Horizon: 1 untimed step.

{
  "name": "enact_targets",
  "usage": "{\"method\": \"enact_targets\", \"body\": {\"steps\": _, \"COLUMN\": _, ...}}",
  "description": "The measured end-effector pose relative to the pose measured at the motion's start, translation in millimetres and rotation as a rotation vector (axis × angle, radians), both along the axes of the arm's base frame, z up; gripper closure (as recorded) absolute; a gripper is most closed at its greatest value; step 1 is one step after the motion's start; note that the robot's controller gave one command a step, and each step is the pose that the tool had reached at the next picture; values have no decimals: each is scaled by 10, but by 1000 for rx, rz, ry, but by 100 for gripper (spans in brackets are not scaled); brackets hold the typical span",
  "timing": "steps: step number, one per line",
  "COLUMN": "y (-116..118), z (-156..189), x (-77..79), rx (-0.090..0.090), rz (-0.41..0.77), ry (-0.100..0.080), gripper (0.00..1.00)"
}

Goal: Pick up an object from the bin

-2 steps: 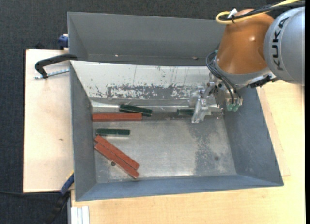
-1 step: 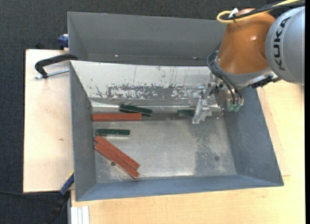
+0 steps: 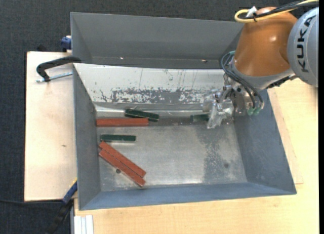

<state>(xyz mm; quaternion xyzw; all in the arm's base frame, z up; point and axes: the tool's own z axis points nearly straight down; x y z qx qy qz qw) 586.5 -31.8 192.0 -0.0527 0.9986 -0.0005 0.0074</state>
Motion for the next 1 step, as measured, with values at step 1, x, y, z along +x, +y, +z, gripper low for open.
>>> {"method": "enact_targets", "body": {"steps": 1, "y": 11, "z": 937, "x": 31, "rx": 1, "rz": -6, "ry": 10, "gripper": 100}}
